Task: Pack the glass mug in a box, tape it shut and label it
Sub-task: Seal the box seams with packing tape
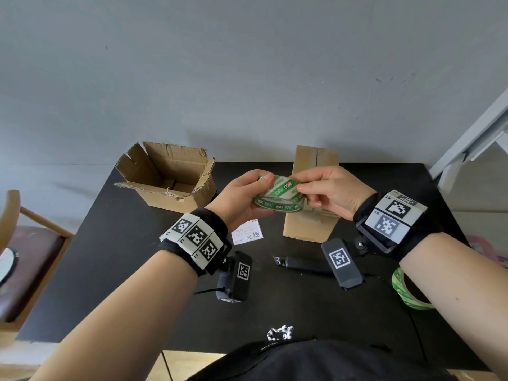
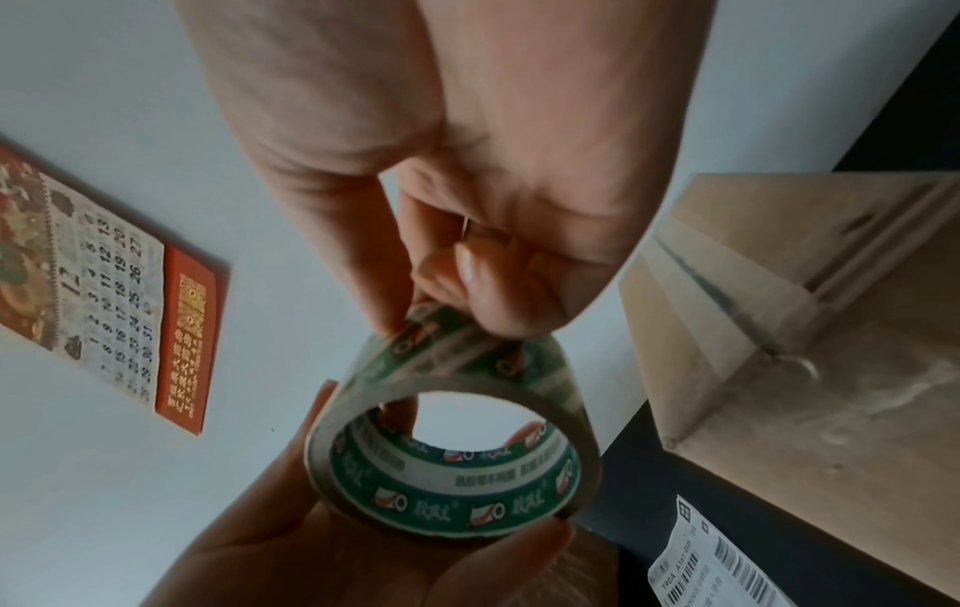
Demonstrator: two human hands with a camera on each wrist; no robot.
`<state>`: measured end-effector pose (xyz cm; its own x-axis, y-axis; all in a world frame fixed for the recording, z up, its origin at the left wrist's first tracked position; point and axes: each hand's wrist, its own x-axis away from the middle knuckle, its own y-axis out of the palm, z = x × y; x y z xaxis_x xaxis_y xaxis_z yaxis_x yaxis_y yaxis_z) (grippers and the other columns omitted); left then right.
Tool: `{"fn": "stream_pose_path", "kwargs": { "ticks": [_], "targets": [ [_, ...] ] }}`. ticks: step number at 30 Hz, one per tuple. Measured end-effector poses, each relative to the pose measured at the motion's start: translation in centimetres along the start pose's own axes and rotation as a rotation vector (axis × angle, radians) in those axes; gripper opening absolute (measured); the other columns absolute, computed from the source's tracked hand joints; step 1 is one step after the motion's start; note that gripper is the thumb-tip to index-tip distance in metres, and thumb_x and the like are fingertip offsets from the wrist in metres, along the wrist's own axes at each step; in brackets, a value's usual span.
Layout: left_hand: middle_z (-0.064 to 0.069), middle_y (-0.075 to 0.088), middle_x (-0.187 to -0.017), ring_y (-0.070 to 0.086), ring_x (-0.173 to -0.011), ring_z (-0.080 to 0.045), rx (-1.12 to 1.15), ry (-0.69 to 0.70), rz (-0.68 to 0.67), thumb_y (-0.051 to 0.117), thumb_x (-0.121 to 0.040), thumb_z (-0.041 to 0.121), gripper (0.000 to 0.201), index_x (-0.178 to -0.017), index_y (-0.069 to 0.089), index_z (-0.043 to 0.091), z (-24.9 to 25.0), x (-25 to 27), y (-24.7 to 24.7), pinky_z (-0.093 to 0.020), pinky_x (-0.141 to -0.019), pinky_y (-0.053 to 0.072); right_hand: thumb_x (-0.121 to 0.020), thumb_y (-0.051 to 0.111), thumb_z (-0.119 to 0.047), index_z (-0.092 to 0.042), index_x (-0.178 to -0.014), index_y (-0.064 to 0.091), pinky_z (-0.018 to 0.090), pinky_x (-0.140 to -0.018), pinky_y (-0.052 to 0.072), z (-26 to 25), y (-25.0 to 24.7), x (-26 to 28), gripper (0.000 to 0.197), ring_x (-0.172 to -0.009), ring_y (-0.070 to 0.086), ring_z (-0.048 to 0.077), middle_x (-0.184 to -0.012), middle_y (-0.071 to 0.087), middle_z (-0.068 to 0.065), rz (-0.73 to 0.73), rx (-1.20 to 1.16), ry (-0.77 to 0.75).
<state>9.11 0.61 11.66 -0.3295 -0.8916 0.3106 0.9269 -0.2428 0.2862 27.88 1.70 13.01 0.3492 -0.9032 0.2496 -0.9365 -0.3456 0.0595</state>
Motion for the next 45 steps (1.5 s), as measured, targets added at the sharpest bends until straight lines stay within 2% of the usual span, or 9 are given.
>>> {"fn": "stream_pose_path", "kwargs": {
  "ticks": [8,13,20,23,28,32,37,40,45],
  "targets": [
    [-0.008,0.065,-0.096,0.066,-0.088,-0.018,-0.11,0.069,0.018,0.048,-0.096,0.017,0.012,-0.099,0.059,0.012,-0.3,0.0,0.5,-0.034,-0.086,0.055,-0.088,0.059,-0.005,-0.005,-0.079,0.062,0.011,-0.036,0.032,0.5,0.7,0.0,0.009,-0.032,0.043,0.002,-0.044,0.059,-0.007,0.094,0.154,-0.031],
    [-0.004,0.068,-0.097,0.066,-0.089,-0.014,-0.144,-0.03,-0.115,0.047,-0.096,0.013,0.018,-0.108,0.061,0.017,-0.1,0.4,0.1,-0.03,-0.084,0.056,-0.083,0.065,-0.015,-0.019,-0.056,0.065,0.028,-0.068,0.049,0.6,0.1,-0.3,0.027,-0.066,0.063,0.012,-0.061,0.067,-0.004,0.172,0.141,-0.05],
    [-0.007,0.068,-0.103,0.067,-0.094,-0.016,-0.033,-0.109,-0.25,0.042,-0.094,0.001,0.03,-0.117,0.057,0.012,0.3,0.8,-0.7,-0.03,-0.085,0.056,-0.085,0.062,-0.013,-0.013,-0.065,0.063,0.022,-0.064,0.049,0.3,0.1,0.0,0.02,-0.068,0.064,0.01,-0.07,0.067,0.001,0.135,0.149,-0.048],
    [-0.009,0.067,-0.104,0.067,-0.092,-0.016,-0.069,-0.091,-0.203,0.044,-0.095,0.004,0.027,-0.119,0.056,0.01,0.2,0.7,-0.8,-0.029,-0.084,0.056,-0.085,0.063,-0.013,-0.014,-0.073,0.06,0.015,-0.057,0.049,0.2,0.1,0.0,0.013,-0.068,0.063,0.007,-0.076,0.066,0.0,0.109,0.273,-0.036],
    [-0.005,0.069,-0.097,0.069,-0.084,-0.009,-0.266,-0.011,-0.055,0.053,-0.093,0.012,0.017,-0.108,0.06,0.013,-0.2,0.4,-0.3,-0.025,-0.076,0.058,-0.08,0.069,-0.024,-0.019,-0.079,0.054,0.029,-0.075,0.049,0.4,0.3,-0.3,0.016,-0.08,0.06,0.014,-0.085,0.063,0.001,0.103,0.551,-0.006],
    [-0.003,0.07,-0.097,0.069,-0.084,-0.008,-0.309,0.011,-0.041,0.055,-0.092,0.014,0.017,-0.108,0.061,0.014,-0.2,0.3,-0.4,-0.024,-0.074,0.058,-0.078,0.071,-0.03,-0.021,-0.082,0.053,0.024,-0.069,0.048,0.7,0.4,-0.3,0.021,-0.079,0.059,0.011,-0.086,0.062,-0.001,0.099,0.603,0.002],
    [-0.008,0.07,-0.096,0.07,-0.084,-0.015,-0.085,-0.045,-0.094,0.046,-0.096,0.007,0.023,-0.115,0.058,0.005,0.0,0.6,-0.8,-0.026,-0.073,0.058,-0.084,0.062,-0.009,-0.014,-0.087,0.062,0.017,-0.051,0.04,0.5,-0.9,-0.1,0.006,-0.066,0.057,0.01,-0.084,0.067,0.004,-0.015,0.223,0.034],
    [-0.009,0.071,-0.097,0.069,-0.087,-0.021,0.05,-0.059,-0.088,0.048,-0.093,0.009,0.022,-0.111,0.061,0.008,-0.4,0.7,-1.1,-0.027,-0.072,0.058,-0.086,0.051,0.006,-0.005,-0.093,0.065,0.012,-0.041,0.035,0.1,-1.4,-0.2,0.02,-0.054,0.051,0.006,-0.078,0.07,0.006,-0.019,-0.102,0.031],
    [-0.016,0.061,-0.113,0.063,-0.102,-0.03,0.171,-0.07,-0.036,0.066,-0.08,0.022,0.052,-0.126,0.051,0.003,-0.7,0.4,-1.3,-0.04,-0.085,0.056,-0.067,0.067,-0.031,-0.01,-0.094,0.064,0.026,-0.069,0.052,0.0,-0.9,-0.4,0.034,-0.079,0.064,0.017,-0.088,0.07,0.007,-0.069,-0.028,0.129]
  ]
}}
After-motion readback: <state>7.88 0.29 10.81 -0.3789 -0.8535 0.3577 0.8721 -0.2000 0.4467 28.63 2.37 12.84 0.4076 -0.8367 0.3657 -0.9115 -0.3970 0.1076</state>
